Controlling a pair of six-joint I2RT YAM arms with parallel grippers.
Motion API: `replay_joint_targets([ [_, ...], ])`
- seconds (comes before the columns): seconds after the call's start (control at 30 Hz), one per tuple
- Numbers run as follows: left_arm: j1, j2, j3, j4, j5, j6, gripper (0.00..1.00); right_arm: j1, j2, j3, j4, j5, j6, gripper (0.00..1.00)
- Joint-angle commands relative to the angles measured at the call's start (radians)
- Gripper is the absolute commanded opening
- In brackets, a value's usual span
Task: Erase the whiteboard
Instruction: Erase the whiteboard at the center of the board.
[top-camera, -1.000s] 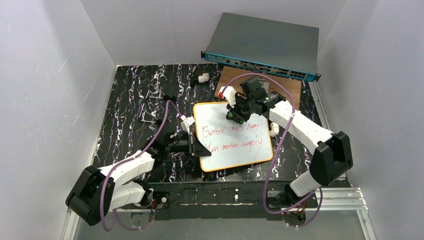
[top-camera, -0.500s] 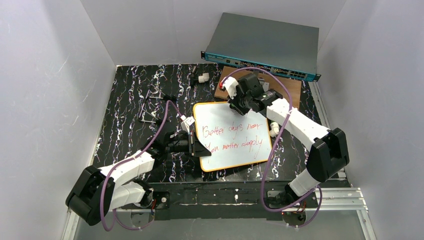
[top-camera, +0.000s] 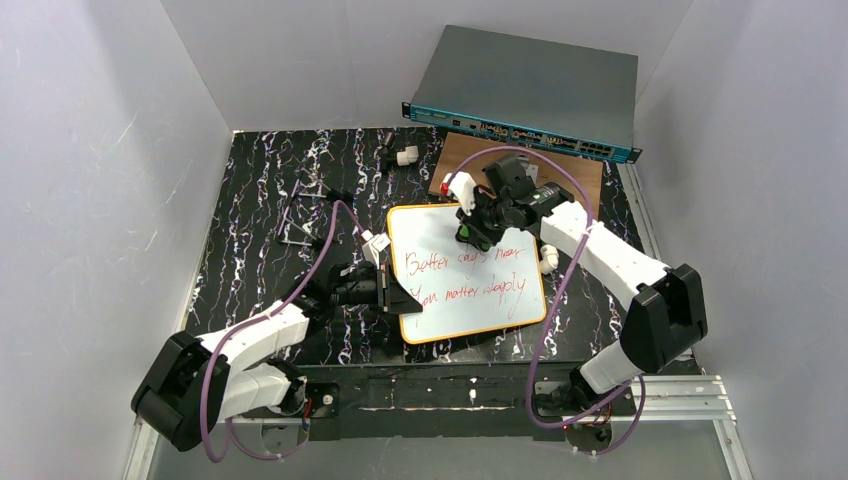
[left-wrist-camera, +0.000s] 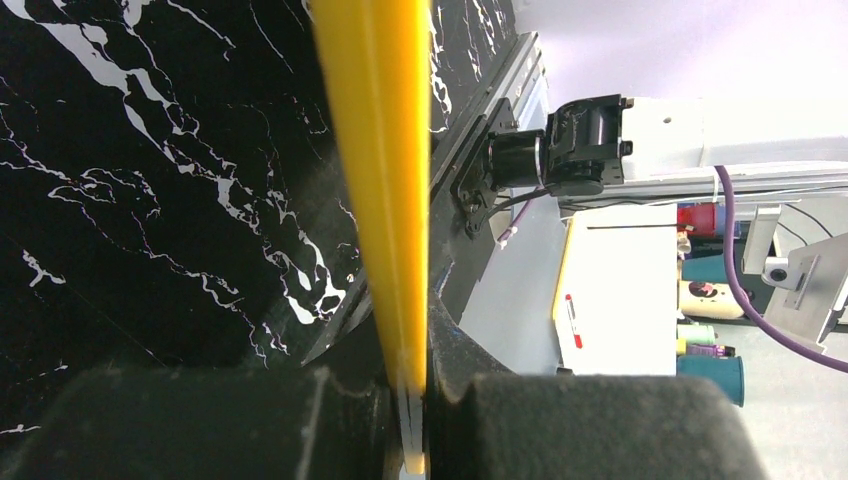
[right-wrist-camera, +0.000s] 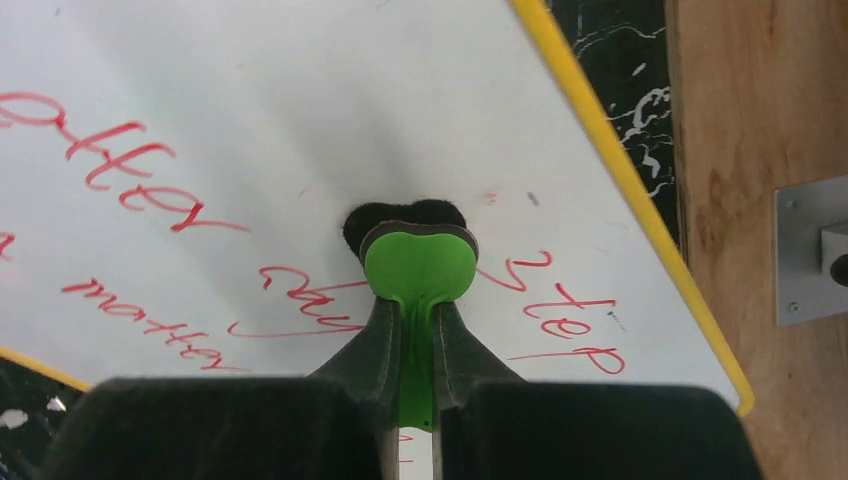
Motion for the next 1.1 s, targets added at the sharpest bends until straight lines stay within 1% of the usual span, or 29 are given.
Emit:
replay_joint_targets([
  [0.0, -0.016, -0.020, 0.031, 0.044, 0.032, 0.118, 0.00, 0.006, 0.049, 0.091, 0.109, 0.168, 0.179, 0.01],
  [0.03, -0.016, -0.021, 0.030, 0.045, 0.032, 0.117, 0.00, 0.006, 0.063, 0.106, 0.127, 0.244, 0.194, 0.01],
  [0.1, -0.016, -0.025, 0.031, 0.043, 0.031, 0.117, 0.00, 0.005, 0.078, 0.111, 0.151, 0.331, 0.201, 0.01],
  [0.2, -0.017, -0.028, 0.029, 0.043, 0.031, 0.118, 0.00, 0.005, 0.078, 0.091, 0.165, 0.378, 0.176, 0.01],
  [0.27, -0.016, -0.027, 0.028, 0.045, 0.032, 0.119, 0.00, 0.005, 0.070, 0.070, 0.157, 0.386, 0.132, 0.01],
  [0.3, -0.017, -0.027, 0.027, 0.045, 0.032, 0.118, 0.00, 0.005, 0.064, 0.063, 0.136, 0.364, 0.096, 0.01],
  [0.37, -0.016, -0.027, 0.026, 0.046, 0.032, 0.120, 0.00, 0.005, 0.043, 0.048, 0.069, 0.268, 0.005, 0.01],
  [0.53, -0.016, -0.021, 0.028, 0.050, 0.037, 0.124, 0.00, 0.010, -0.005, 0.020, -0.108, -0.090, -0.140, 0.01],
  [0.6, -0.016, -0.019, 0.028, 0.056, 0.038, 0.124, 0.00, 0.017, -0.002, 0.028, -0.129, -0.152, -0.146, 0.01],
  [0.67, -0.016, -0.018, 0.026, 0.058, 0.040, 0.121, 0.00, 0.017, 0.009, 0.048, -0.111, -0.169, -0.104, 0.01],
  [0.7, -0.016, -0.018, 0.026, 0.058, 0.040, 0.121, 0.00, 0.017, 0.016, 0.063, -0.083, -0.135, -0.062, 0.01],
  [0.8, -0.017, -0.023, 0.020, 0.062, 0.039, 0.118, 0.00, 0.007, 0.043, 0.099, 0.018, 0.083, 0.064, 0.01],
  [0.83, -0.017, -0.025, 0.019, 0.064, 0.040, 0.118, 0.00, -0.002, 0.051, 0.107, 0.042, 0.147, 0.087, 0.01],
  [0.9, -0.016, -0.027, 0.017, 0.064, 0.043, 0.117, 0.00, -0.024, 0.067, 0.117, 0.056, 0.228, 0.098, 0.01],
  [0.97, -0.016, -0.027, 0.018, 0.067, 0.046, 0.119, 0.00, -0.041, 0.067, 0.107, 0.051, 0.261, 0.069, 0.01],
  [1.07, -0.017, -0.026, 0.020, 0.068, 0.048, 0.119, 0.00, -0.049, 0.038, 0.051, 0.043, 0.244, -0.008, 0.01],
])
